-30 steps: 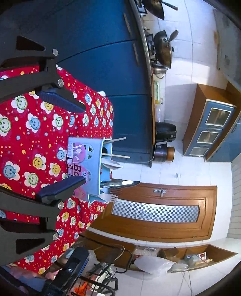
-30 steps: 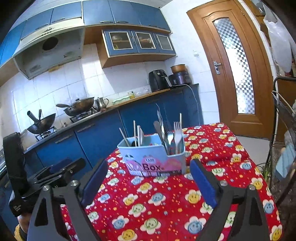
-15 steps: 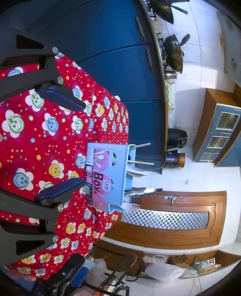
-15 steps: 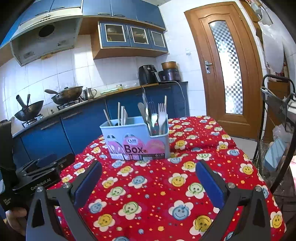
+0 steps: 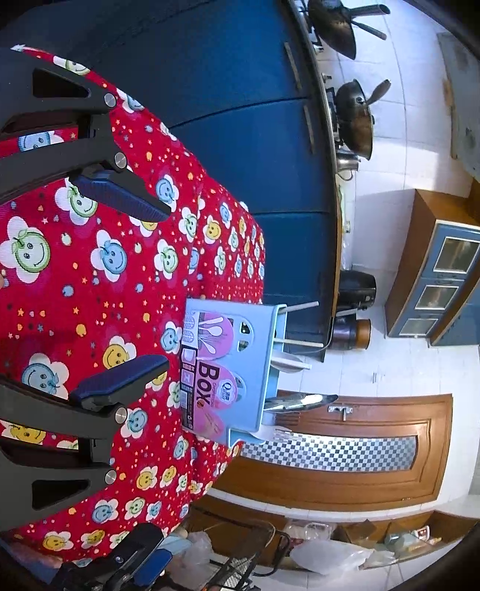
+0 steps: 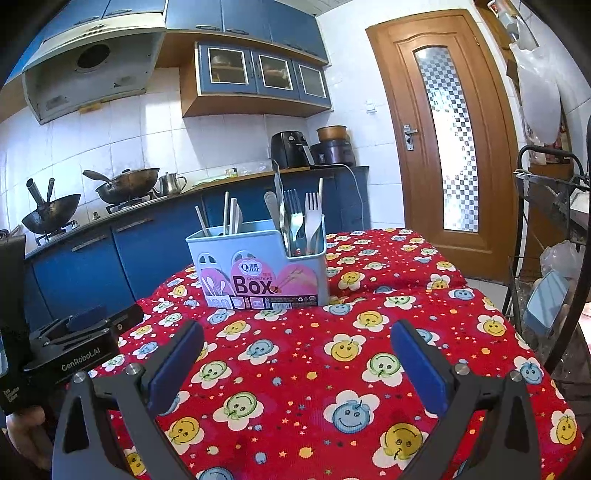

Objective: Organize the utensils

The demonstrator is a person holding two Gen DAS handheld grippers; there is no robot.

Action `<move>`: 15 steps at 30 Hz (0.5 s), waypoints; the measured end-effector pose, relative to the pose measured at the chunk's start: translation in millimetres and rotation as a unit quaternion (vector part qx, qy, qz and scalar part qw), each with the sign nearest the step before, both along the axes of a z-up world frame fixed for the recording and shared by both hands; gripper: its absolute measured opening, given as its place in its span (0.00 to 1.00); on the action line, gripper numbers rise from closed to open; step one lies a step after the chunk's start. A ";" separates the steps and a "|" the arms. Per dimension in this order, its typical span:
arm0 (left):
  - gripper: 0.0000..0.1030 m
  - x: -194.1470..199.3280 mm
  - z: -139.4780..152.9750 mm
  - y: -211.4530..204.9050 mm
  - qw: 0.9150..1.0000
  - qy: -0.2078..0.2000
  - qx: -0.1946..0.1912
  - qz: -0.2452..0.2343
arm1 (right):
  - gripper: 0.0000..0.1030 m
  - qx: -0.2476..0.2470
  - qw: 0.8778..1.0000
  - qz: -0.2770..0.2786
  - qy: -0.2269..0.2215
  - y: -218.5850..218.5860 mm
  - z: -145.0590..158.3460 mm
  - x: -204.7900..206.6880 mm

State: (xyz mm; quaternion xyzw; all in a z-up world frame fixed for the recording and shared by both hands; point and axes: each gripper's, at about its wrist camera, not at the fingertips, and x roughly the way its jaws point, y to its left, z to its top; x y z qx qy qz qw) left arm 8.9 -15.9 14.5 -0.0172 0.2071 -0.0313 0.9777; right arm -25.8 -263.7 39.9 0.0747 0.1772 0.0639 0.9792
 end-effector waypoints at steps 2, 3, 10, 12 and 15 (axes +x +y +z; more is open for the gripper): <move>0.73 0.7 -1.1 -0.3 1.000 0.000 0.001 0.002 | 1.00 0.000 1.000 -0.003 0.001 -0.6 -2.1 0.8; 0.73 1.0 -1.6 -0.4 1.000 -0.001 0.001 0.003 | 1.00 0.001 1.000 -0.004 0.002 -1.3 -3.2 1.5; 0.73 2.1 -3.2 -2.4 1.000 -0.002 0.007 0.002 | 1.00 0.006 1.000 -0.006 0.002 -3.1 -6.7 2.7; 0.73 2.1 -3.3 -3.1 1.000 -0.002 0.009 0.002 | 1.00 0.006 1.000 -0.006 0.002 -3.2 -6.5 2.6; 0.73 1.5 -3.0 -3.4 1.000 -0.005 0.011 0.003 | 1.00 0.006 1.000 -0.007 0.002 -3.1 -6.5 2.7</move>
